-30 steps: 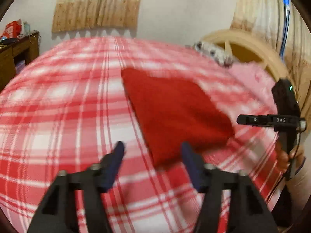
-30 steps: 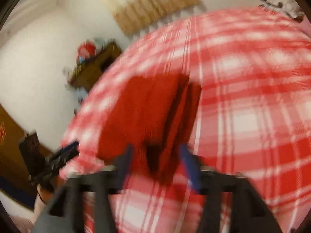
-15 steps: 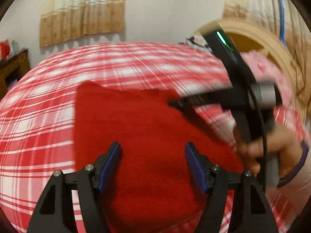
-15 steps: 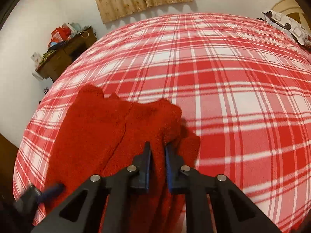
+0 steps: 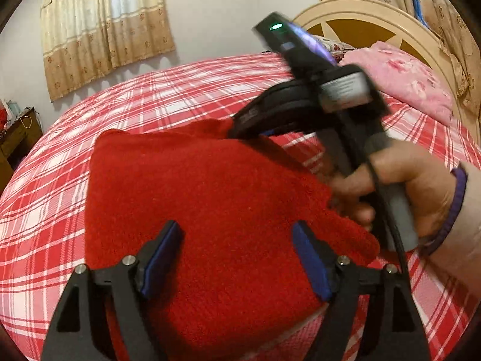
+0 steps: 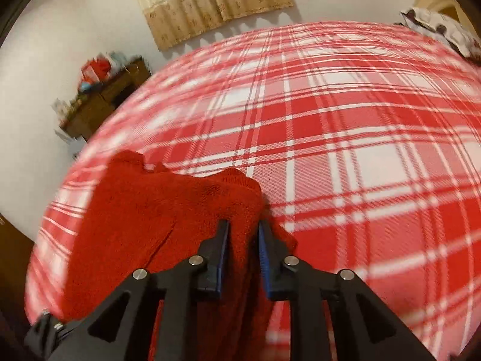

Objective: Fold small clothes
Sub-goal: 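Lower both grippers onto the red bundle edges to grasp it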

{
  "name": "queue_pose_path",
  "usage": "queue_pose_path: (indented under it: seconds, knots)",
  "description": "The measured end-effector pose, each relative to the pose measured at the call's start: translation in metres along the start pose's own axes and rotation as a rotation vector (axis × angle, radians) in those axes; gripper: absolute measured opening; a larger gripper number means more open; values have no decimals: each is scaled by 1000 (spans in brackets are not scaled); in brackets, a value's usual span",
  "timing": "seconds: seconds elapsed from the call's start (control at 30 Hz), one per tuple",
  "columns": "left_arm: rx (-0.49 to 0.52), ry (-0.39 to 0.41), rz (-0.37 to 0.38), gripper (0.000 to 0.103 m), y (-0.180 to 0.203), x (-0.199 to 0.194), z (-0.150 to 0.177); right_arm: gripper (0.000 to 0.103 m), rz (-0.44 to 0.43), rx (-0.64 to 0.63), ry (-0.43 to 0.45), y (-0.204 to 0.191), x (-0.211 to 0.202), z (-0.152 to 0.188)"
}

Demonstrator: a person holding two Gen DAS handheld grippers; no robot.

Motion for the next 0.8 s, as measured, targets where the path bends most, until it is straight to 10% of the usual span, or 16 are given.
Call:
queue_pose_path:
  seconds: [0.2, 0.53, 0.8]
  knots:
    - [-72, 7, 101, 82, -18, -33, 18, 57, -106, 136, 97, 21, -63, 50]
    - [-374, 27, 130, 87, -106, -51, 13, 58, -250, 251, 65, 19, -66, 84]
    - [-410, -59, 66, 87, -121, 9, -24, 73, -131, 174, 72, -4, -42, 54]
Point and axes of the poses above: each gripper's, at about its wrist camera, not at the fingertips, and x roughly the way its jaws point, y to its right, z to its underside, the point moved 8 cm from there along x, roughly the way its jaws point, and after that the axes turned 15 degrees about -y, right-handed, at the moved point
